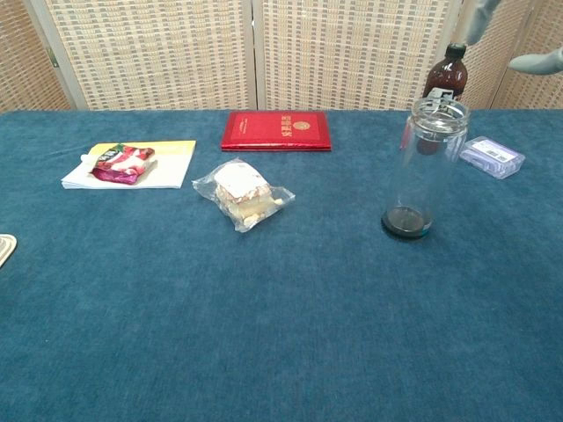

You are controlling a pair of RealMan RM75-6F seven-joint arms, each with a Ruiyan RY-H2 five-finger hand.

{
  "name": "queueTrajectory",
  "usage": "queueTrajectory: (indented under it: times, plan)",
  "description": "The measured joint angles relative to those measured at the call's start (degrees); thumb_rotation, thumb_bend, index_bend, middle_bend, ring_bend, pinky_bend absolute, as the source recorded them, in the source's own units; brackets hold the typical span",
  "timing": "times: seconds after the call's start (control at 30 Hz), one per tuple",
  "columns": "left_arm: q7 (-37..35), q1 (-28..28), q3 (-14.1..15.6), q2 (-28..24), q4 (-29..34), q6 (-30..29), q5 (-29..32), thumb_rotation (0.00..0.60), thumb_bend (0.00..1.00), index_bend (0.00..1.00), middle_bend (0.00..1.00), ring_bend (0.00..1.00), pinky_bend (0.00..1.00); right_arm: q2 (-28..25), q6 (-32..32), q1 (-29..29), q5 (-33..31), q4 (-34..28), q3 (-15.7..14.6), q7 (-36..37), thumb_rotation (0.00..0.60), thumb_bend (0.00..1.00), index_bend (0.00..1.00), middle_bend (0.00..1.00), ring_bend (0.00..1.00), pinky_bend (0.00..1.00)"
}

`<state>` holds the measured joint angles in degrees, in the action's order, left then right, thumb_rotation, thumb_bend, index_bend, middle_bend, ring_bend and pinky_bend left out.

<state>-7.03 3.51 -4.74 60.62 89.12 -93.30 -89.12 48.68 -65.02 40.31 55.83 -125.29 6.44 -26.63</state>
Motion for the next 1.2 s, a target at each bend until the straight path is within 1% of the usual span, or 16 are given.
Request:
queueTrajectory:
  times: [0.07,0.17,0.2,0.3,0.4,0.5,0.6,0.7,0.8,0.97,1.2]
  plan:
    - [1.0,0.1,0.1,0.2,0.3,0.0,-0.4,0.600,0.42,0.00,0.00,0.00,0.01,-0.6,-1.8,-2.9,4.9,-0.1,-1.5,2.0,0.600,0.40,0.21,0.00,0.00,0.00]
    - [2.1,0.3,0.4,0.5,0.9,0.2,-1.0,0.600,0.42,0.00,0.00,0.00,0.01,-0.7,-5.7,-8.6,13.9,1.0,-4.4,5.7,0.600,0.40,0.11,0.00,0.00,0.00]
    - [2.4,0.4,0.4,0.6,0.9,0.3,-1.1,0.600,0.42,0.00,0.00,0.00,0.01,-0.5,-7.7,-11.2,17.5,2.1,-5.8,7.3,0.600,0.40,0.10,0.00,0.00,0.00]
    - [3.2,0.6,0.5,0.8,1.2,0.6,-1.4,0.600,0.42,0.00,0.00,0.00,0.01,0.6,-13.5,-18.1,25.1,6.6,-9.0,10.6,0.600,0.40,0.06,0.00,0.00,0.00]
    - [4.2,0.9,0.7,1.1,1.4,1.0,-1.7,0.600,0.43,0.00,0.00,0.00,0.01,2.7,-18.8,-23.4,29.2,12.2,-11.6,12.6,0.600,0.40,0.01,0.00,0.00,0.00]
    - [5.2,1.2,0.9,1.4,1.5,1.6,-1.9,0.600,0.42,0.00,0.00,0.00,0.01,5.8,-23.3,-27.9,31.6,18.1,-13.1,12.6,0.600,0.40,0.00,0.00,0.00,0.00]
    - [5.9,1.6,1.1,1.7,1.7,2.2,-2.1,0.600,0.42,0.00,0.00,0.00,0.01,9.6,-27.9,-32.3,33.3,23.7,-13.8,11.1,0.600,0.40,0.00,0.00,0.00,0.00]
    - [6.9,1.8,1.2,1.9,1.9,2.7,-2.3,0.600,0.43,0.00,0.00,0.00,0.01,12.8,-31.8,-36.1,34.7,28.2,-14.1,11.1,0.600,0.40,0.00,0.00,0.00,0.00]
    - [8.0,2.2,1.4,2.3,2.1,3.3,-2.5,0.600,0.42,0.00,0.00,0.00,0.01,13.9,-33.2,-38.1,35.1,30.8,-13.9,13.1,0.600,0.40,0.00,0.00,0.00,0.00]
    - [8.7,2.7,1.6,2.6,2.3,4.1,-2.7,0.600,0.42,0.00,0.00,0.00,0.01,13.8,-34.1,-39.7,34.9,31.5,-12.7,15.6,0.600,0.40,0.00,0.00,0.00,0.00]
    - [8.0,2.8,1.5,2.4,2.4,4.2,-2.1,0.600,0.42,0.00,0.00,0.00,0.01,13.3,-31.8,-40.0,34.5,31.6,-11.4,17.4,0.600,0.40,0.00,0.00,0.00,0.00]
